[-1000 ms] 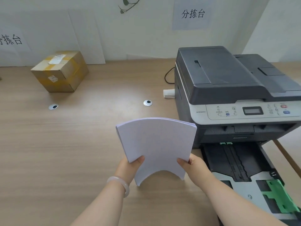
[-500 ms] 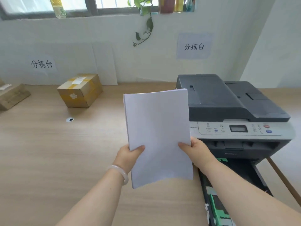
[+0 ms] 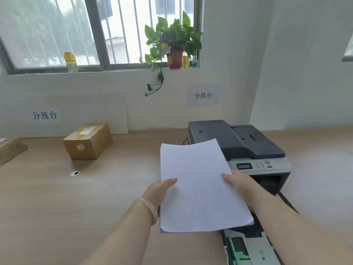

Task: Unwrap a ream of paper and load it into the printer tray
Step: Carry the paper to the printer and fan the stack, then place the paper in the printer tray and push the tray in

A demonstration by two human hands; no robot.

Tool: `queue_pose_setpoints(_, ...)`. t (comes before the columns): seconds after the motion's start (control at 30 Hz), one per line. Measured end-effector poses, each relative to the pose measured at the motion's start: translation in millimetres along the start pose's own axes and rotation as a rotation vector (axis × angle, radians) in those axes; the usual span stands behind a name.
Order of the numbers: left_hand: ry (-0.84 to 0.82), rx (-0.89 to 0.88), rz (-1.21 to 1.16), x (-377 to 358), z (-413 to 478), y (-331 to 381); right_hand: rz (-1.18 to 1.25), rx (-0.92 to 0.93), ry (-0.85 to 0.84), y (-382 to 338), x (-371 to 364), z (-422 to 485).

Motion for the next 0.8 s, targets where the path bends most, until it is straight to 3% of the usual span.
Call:
queue_pose_setpoints(0.23,-0.030,0.086,0.069,-29,-29,-64,-0.004,-0.109,0.107,71,31,-57)
queue_pose_setpoints(0.43,-0.004,0.075,0.294,-65,-34,-109,-0.136,-0.198,0.178,115,63,-88)
queue_pose_setpoints(0.8,0.008,0.199,0.391,-146,21,-183,-0.177,-0.386,0.171,169,151,-58)
Point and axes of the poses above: each hand's wrist, its own z-axis towards the middle knuckle, its own x-axis out of the back of the hand, y = z × x, the point moved 4 cm from there along z, towards the middle knuckle
